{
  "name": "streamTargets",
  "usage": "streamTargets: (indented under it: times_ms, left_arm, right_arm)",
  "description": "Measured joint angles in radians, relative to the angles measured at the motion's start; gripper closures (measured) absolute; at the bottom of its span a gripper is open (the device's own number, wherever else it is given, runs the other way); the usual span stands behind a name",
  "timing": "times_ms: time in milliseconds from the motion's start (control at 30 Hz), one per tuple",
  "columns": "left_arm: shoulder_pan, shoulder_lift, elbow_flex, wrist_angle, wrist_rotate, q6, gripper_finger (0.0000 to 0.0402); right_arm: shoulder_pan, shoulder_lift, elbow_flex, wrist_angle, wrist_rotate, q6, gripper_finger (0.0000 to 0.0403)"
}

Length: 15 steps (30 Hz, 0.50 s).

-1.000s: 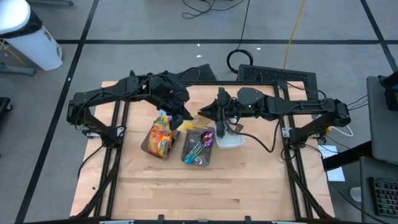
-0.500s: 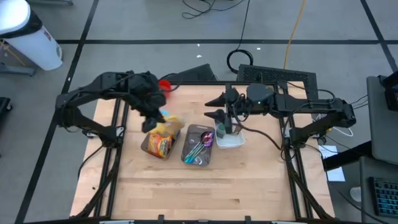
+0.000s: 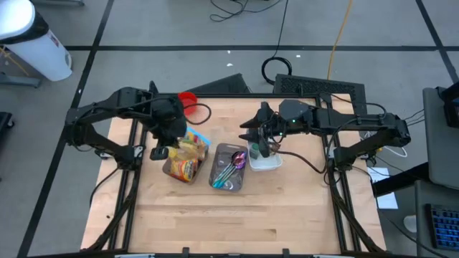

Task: Pick & Place Food Item
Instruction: Put the yellow pack into the left gray bin

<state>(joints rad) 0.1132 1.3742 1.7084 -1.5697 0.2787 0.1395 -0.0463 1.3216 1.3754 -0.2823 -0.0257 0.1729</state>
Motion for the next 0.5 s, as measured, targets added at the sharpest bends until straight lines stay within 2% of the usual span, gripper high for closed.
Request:
streamTargets:
  times_ms: [133, 367, 500]
  left_arm:
    - [0.007, 0.001, 0.000, 0.000, -0.008, 0.061, 0.0401]
    - [0.071, 0.000, -0.041, -0.001, -0.101, 0.188, 0.0401]
    - [0.101, 0.000, -0.086, -0.002, -0.076, 0.201, 0.0401]
  right_arm:
    - [0.003, 0.000, 0.000, 0.002, 0.000, 0.027, 0.0230]
    - [0.002, 0.000, 0.000, 0.017, 0.002, 0.026, 0.0233]
    - [0.002, 0.000, 0.000, 0.013, 0.003, 0.028, 0.0234]
